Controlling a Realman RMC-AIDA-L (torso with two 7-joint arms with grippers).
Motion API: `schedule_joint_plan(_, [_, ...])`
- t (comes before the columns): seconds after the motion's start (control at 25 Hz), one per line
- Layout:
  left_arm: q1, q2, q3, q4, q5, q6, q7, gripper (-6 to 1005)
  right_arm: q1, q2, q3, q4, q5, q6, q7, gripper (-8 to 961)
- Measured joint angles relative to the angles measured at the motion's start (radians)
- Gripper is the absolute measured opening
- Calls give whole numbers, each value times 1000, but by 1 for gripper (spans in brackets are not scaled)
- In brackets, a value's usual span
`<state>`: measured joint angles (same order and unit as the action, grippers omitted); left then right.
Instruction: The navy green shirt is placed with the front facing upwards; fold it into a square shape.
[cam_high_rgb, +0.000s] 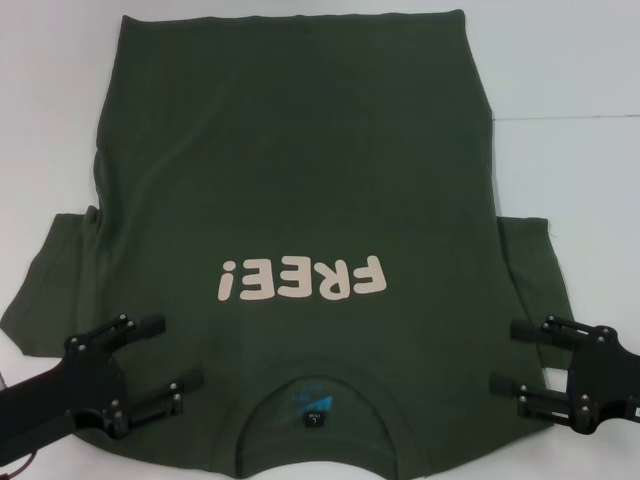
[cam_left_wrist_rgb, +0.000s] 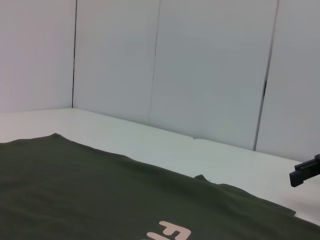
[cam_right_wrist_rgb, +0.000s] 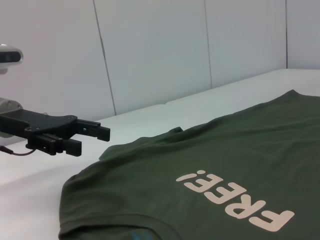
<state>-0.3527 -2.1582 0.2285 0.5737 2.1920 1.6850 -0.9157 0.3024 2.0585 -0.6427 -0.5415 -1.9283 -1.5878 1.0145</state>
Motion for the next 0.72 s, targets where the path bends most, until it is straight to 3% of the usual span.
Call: schedule_joint_plan(0.72, [-3,1,-13,0,0,1,-14,821,7,-3,0,-2,1,0,5,779])
